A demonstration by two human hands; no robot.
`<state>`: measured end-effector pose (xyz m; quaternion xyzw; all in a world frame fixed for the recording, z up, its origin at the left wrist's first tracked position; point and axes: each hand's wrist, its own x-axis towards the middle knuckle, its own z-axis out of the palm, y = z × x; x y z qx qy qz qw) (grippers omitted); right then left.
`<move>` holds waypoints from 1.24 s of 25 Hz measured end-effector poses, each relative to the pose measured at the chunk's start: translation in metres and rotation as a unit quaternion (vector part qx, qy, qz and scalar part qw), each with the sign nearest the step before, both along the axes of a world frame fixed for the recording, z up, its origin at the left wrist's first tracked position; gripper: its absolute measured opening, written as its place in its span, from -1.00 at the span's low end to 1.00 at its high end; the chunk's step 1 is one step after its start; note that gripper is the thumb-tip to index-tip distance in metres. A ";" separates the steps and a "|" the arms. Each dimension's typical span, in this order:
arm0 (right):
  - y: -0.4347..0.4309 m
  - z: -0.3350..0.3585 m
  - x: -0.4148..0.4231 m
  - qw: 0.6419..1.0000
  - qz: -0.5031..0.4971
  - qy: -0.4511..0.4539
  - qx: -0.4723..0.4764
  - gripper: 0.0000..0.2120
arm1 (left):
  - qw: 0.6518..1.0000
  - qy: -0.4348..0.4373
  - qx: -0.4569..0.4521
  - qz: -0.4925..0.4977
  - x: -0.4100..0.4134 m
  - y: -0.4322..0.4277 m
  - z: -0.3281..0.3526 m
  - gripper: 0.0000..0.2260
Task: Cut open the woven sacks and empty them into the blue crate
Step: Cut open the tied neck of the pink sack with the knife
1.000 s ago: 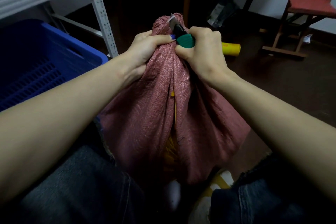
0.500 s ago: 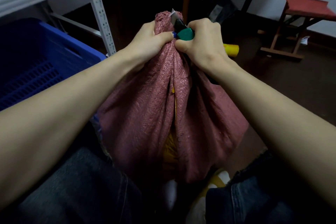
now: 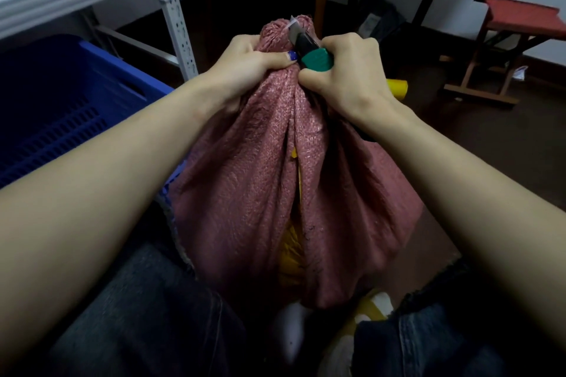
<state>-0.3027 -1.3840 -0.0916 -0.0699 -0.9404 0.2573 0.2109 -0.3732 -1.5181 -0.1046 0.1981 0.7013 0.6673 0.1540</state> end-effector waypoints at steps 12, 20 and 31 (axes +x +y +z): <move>0.008 0.018 0.007 0.998 0.006 -0.055 -0.024 -0.73 | 0.995 0.088 -0.044 -0.027 0.003 0.000 0.002 -0.85; 0.009 0.018 0.007 0.997 0.006 -0.072 -0.004 -0.75 | 0.964 0.194 -0.181 0.011 -0.002 -0.002 0.002 -0.64; 0.013 0.017 0.011 0.992 -0.005 -0.092 0.082 -0.81 | 0.917 0.262 -0.293 0.063 -0.003 0.002 0.004 -0.75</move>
